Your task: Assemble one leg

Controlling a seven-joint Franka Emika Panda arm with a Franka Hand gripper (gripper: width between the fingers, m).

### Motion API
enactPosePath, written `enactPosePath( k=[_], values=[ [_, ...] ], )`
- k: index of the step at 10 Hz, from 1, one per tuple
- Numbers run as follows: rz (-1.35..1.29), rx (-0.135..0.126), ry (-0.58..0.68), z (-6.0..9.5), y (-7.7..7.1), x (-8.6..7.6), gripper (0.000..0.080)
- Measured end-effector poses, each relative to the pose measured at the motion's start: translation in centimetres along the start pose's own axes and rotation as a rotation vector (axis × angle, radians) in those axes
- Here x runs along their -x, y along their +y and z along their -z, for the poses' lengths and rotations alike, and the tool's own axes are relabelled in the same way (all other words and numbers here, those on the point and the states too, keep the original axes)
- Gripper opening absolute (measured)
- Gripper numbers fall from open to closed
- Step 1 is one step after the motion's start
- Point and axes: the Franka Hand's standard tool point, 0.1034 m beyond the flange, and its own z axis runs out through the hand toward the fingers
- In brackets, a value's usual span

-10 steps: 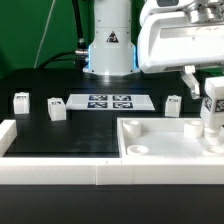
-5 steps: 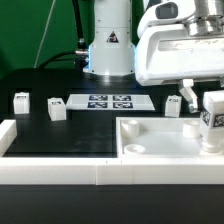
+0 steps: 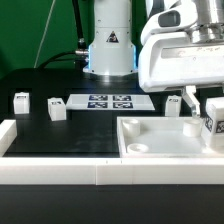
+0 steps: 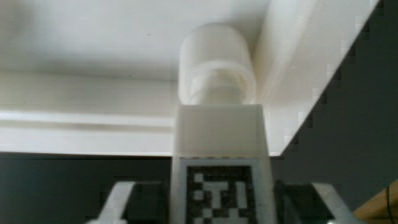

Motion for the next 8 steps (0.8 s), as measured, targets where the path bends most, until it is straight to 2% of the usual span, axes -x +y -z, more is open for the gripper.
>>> enactPosePath(
  k=[2,5,7,8],
  values=[
    [0.003,0.006,0.061,-0.29,0.05,0.13,0.0288],
    [0.002,0.004,0.033,-0.41,0.03,0.36,0.0297],
    [0.002,0.004,0.031,-0.43,0.03,0.4,0.0606],
    [0.002,0.004,0.031,-0.45,0.03,0.42,0.0636]
  ],
)
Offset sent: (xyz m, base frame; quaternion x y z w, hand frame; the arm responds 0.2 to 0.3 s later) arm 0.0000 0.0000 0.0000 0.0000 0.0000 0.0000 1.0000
